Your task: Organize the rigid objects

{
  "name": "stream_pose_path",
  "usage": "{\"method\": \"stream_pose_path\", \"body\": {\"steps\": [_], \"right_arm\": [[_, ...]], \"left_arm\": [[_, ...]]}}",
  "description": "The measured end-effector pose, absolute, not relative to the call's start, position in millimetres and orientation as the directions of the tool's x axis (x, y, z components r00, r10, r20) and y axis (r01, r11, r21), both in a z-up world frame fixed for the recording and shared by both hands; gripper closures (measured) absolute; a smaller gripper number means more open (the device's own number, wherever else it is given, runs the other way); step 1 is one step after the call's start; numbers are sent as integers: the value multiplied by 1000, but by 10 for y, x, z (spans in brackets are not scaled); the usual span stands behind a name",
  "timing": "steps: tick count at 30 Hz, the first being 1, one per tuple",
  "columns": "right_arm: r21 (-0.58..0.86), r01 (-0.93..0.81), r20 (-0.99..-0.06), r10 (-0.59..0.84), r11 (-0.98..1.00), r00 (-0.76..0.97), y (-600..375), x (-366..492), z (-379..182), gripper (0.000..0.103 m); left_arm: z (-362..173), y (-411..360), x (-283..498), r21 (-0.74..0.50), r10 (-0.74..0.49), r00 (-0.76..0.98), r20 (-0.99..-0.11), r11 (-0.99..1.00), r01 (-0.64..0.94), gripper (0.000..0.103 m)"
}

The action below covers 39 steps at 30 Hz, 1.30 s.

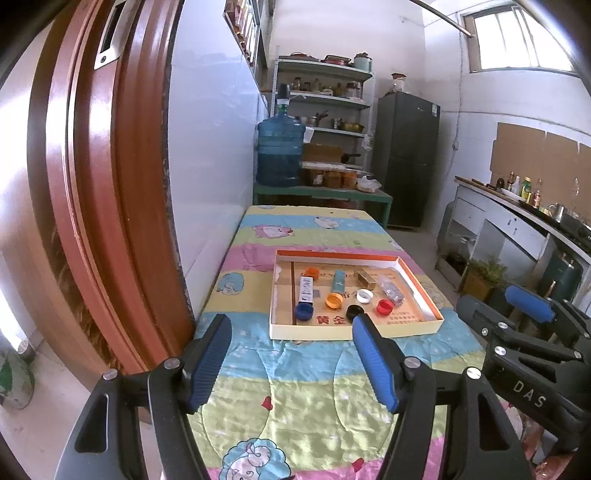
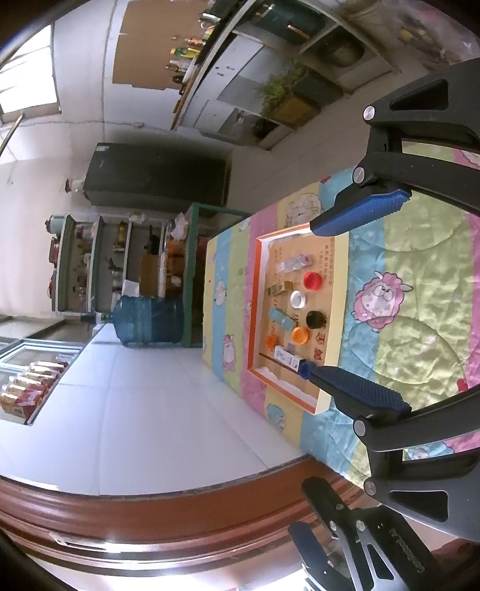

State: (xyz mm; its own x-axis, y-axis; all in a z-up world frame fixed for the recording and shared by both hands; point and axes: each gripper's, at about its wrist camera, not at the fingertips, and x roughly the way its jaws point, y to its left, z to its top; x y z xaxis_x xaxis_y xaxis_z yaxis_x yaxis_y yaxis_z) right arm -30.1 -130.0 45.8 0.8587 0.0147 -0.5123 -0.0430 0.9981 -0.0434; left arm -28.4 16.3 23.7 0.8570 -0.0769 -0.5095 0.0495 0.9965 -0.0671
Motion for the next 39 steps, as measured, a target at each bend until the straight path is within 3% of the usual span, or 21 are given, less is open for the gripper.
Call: {"method": "stream_pose_path", "body": {"steps": [39], "right_arm": [[-38,-67,-531,37,997,847,-1302,-143,346,29]], "left_arm": [[105,128,-130,-52,-41,839,-543,999,15,35]]}}
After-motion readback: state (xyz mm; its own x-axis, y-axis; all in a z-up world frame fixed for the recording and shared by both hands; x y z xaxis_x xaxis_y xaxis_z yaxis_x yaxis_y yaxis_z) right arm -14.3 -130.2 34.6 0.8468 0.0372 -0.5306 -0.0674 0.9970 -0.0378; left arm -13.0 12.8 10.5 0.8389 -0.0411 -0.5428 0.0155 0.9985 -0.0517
